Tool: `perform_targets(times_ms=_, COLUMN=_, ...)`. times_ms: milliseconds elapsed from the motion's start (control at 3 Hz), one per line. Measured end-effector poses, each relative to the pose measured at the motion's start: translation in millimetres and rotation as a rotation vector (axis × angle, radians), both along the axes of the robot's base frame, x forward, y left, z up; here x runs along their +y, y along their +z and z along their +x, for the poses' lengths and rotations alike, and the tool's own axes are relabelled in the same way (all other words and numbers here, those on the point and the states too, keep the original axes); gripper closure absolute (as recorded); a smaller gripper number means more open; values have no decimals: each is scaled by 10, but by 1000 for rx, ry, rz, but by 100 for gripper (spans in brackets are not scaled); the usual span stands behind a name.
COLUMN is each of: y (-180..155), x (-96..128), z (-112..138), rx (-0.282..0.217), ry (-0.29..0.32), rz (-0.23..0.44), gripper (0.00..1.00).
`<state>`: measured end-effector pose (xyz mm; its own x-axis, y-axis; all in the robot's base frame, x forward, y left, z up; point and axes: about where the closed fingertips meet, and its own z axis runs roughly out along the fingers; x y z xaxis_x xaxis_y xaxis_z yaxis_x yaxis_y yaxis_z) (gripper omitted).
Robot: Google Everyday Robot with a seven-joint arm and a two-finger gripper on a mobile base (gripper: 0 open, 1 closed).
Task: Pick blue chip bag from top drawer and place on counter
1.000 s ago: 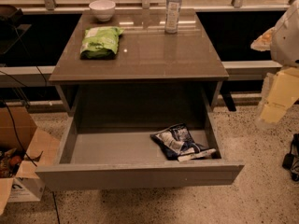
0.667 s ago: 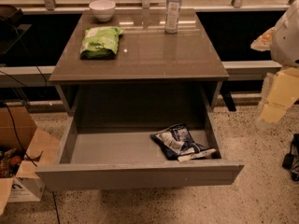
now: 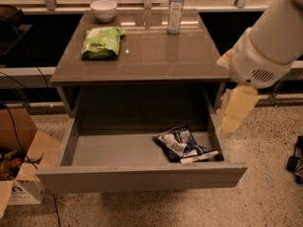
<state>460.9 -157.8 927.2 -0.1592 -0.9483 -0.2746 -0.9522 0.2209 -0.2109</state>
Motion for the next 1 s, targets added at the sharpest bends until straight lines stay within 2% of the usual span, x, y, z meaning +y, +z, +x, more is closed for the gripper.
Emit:
perform_targets(times_ms=333, y=-304, x=198, z=196, rx=22, ry=7, rz=37, gripper=0)
perform_targets(times_ms=667, y=-868, x=206, z=405, rx=101, ry=-50, rz=51, gripper=0)
perform_targets(times_ms=1000, y=-1540, x=149, z=635, rx=184, ry=-145, rz=48, gripper=0)
